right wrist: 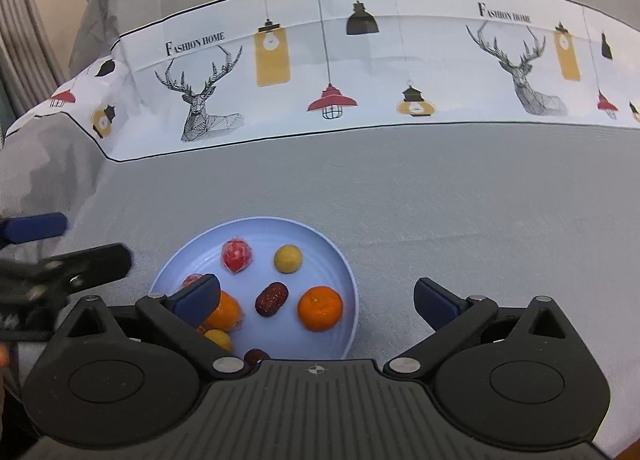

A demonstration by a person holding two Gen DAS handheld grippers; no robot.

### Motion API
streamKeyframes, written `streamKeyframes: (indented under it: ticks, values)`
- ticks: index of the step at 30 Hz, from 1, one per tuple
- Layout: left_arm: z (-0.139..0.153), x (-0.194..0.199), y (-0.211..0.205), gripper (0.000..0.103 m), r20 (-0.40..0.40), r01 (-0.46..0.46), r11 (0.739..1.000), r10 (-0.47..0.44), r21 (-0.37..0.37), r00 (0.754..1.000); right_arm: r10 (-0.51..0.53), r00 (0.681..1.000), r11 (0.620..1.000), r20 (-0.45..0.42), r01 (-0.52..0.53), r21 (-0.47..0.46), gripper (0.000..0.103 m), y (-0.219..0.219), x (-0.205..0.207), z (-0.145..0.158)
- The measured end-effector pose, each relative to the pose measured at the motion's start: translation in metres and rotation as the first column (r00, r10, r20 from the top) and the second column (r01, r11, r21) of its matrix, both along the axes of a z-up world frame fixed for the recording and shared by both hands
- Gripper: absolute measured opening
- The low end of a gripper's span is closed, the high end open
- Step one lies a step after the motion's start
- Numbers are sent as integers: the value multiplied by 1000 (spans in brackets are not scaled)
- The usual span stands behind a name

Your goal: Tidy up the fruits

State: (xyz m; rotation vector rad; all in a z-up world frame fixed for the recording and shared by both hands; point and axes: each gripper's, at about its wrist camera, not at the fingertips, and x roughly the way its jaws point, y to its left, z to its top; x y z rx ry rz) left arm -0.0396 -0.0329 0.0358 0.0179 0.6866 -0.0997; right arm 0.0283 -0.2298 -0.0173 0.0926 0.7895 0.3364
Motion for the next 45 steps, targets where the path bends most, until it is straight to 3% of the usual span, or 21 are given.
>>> streamKeyframes:
  ticks: [3,7,13,22,45]
  values:
    - [-2,-8,4,102,-113,-34,995,23,-97,993,3,1000,1000,-17,-3,0,102,-6,-2,2]
    - [-8,-19,11,102,-183,-139,980,113,-140,977,15,1000,1000,-27,-15,-15,102,-13,-7,6]
    - [-33,-11,10,102,-254,-137,984,105,-110,961,24,998,999,-53,-26,-45,102,-21,-13,5]
    - [-53,11,8,102,-291,-151,980,108,-130,951,26,992,992,-124,-41,-122,102,-13,-7,-12]
    - [-58,14,2,102,-310,-121,983,73,-138,948,33,988,991,-152,-52,-120,102,-11,-3,-18]
